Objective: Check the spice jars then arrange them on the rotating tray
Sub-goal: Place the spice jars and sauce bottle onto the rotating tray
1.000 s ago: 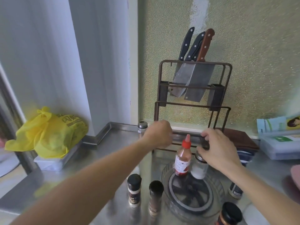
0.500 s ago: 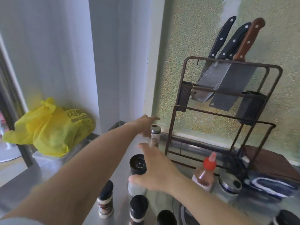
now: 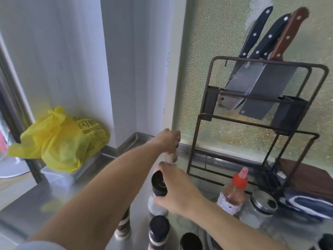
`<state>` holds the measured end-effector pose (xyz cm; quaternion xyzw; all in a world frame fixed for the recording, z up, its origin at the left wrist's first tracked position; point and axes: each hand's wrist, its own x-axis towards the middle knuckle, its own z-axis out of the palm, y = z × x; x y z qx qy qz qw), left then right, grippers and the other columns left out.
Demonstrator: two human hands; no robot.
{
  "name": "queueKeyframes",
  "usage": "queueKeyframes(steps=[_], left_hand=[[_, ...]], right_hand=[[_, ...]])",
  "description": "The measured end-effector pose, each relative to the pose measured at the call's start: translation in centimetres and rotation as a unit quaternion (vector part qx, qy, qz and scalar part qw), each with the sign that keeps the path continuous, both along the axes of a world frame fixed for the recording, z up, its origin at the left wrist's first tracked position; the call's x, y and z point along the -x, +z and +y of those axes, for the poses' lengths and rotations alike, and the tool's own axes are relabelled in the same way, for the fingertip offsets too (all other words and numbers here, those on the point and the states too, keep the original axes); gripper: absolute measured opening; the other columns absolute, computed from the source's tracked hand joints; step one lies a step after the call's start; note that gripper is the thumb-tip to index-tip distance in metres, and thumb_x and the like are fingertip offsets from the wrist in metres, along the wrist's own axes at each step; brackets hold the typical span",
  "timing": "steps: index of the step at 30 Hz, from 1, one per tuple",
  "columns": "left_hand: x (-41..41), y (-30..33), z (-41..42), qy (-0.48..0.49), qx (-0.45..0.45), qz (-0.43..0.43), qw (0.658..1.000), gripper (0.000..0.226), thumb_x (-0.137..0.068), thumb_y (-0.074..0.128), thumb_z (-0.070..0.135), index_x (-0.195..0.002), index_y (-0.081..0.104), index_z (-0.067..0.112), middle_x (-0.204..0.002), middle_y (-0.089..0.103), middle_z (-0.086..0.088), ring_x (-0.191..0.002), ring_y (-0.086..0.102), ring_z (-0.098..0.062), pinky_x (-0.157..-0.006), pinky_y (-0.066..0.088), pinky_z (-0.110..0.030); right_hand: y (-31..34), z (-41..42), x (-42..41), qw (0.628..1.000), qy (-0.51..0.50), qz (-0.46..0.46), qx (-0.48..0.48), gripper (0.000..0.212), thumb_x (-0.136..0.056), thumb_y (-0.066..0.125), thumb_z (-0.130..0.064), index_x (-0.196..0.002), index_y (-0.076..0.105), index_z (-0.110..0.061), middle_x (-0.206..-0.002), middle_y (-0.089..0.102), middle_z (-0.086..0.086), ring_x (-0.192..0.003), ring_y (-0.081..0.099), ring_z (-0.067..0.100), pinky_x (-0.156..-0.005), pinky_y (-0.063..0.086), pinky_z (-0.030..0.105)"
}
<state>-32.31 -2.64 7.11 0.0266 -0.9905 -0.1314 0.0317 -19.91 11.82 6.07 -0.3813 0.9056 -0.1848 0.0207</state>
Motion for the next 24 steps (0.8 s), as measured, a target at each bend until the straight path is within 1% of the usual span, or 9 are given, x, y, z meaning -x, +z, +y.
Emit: queueKeyframes(steps=[4,6,8,11,14,17,20,22,24], left_hand=[[-3.8,3.4,-0.8,-0.001,-0.016,0.034,0.999,0.05,-0.079,0.073,0.012,-0.124,0.059,0.027,-0.109,0.054,-0.009,-0.1,0.059,-0.031,-0.071,0.042,-0.031],[-6.3,5.5,-0.5,-0.011,-0.022,0.06,0.998,0.049,-0.074,0.077,0.017,-0.12,0.062,0.028,-0.102,0.056,-0.005,-0.102,0.059,-0.03,-0.072,0.042,-0.029],[-8.9,7.2,0.2,-0.025,-0.035,0.078,0.996,0.048,-0.072,0.08,0.022,-0.117,0.064,0.03,-0.102,0.06,-0.002,-0.101,0.059,-0.027,-0.076,0.044,-0.029],[-12.8,9.1,2.6,-0.066,-0.045,0.077,0.994,0.052,-0.072,0.083,0.028,-0.12,0.064,0.03,-0.107,0.063,0.0,-0.097,0.057,-0.023,-0.077,0.043,-0.027],[-15.6,9.7,6.0,-0.109,-0.007,0.06,0.992,0.053,-0.07,0.084,0.037,-0.117,0.066,0.019,-0.109,0.068,0.0,-0.098,0.061,-0.025,-0.081,0.052,-0.034],[-16.9,9.0,9.0,-0.146,0.032,0.045,0.988,0.053,-0.066,0.083,0.048,-0.101,0.071,0.009,-0.1,0.072,-0.008,-0.09,0.066,-0.029,-0.081,0.058,-0.041],[-17.2,7.8,10.9,-0.165,0.035,0.036,0.985,0.047,-0.066,0.084,0.049,-0.086,0.069,0.008,-0.09,0.071,-0.008,-0.08,0.065,-0.026,-0.07,0.054,-0.036],[-17.2,6.8,11.9,-0.171,0.028,0.02,0.985,0.045,-0.066,0.085,0.046,-0.079,0.066,0.007,-0.089,0.072,-0.01,-0.076,0.062,-0.025,-0.064,0.049,-0.032],[-17.2,5.7,12.6,-0.181,0.025,-0.003,0.983,0.046,-0.068,0.086,0.045,-0.086,0.067,0.007,-0.095,0.071,-0.009,-0.083,0.063,-0.025,-0.068,0.05,-0.033]], right_hand=[[2.5,2.7,-1.7,0.998,-0.031,0.008,0.047,0.056,-0.075,0.076,-0.027,-0.122,0.047,-0.022,-0.11,0.06,0.001,-0.1,0.062,0.026,-0.081,0.052,0.039],[4.2,4.7,-2.5,0.996,-0.057,0.008,0.061,0.055,-0.073,0.079,-0.027,-0.12,0.05,-0.023,-0.11,0.062,-0.002,-0.1,0.061,0.022,-0.085,0.053,0.04],[5.3,7.0,-3.5,0.994,-0.094,-0.003,0.061,0.055,-0.072,0.082,-0.031,-0.117,0.05,-0.026,-0.107,0.063,-0.006,-0.1,0.06,0.019,-0.09,0.052,0.041],[5.9,10.6,-4.7,0.985,-0.159,-0.01,0.067,0.058,-0.07,0.084,-0.031,-0.117,0.051,-0.027,-0.106,0.063,-0.007,-0.106,0.06,0.023,-0.1,0.048,0.046],[5.7,13.4,-5.6,0.974,-0.215,-0.019,0.066,0.065,-0.068,0.089,-0.031,-0.12,0.052,-0.025,-0.113,0.065,-0.003,-0.106,0.06,0.023,-0.089,0.051,0.037],[5.3,15.3,-6.5,0.965,-0.253,-0.026,0.058,0.07,-0.066,0.092,-0.034,-0.122,0.052,-0.023,-0.117,0.065,-0.002,-0.107,0.062,0.022,-0.083,0.051,0.035],[4.7,16.4,-7.3,0.959,-0.274,-0.039,0.066,0.069,-0.065,0.092,-0.031,-0.12,0.051,-0.024,-0.114,0.066,-0.002,-0.106,0.063,0.022,-0.079,0.049,0.033],[4.4,16.8,-7.6,0.956,-0.285,-0.042,0.062,0.066,-0.065,0.091,-0.029,-0.116,0.05,-0.025,-0.111,0.065,-0.002,-0.104,0.064,0.023,-0.08,0.051,0.035],[4.1,16.9,-7.9,0.954,-0.292,-0.044,0.053,0.065,-0.065,0.09,-0.028,-0.115,0.049,-0.025,-0.111,0.065,-0.001,-0.103,0.064,0.024,-0.083,0.053,0.038]])
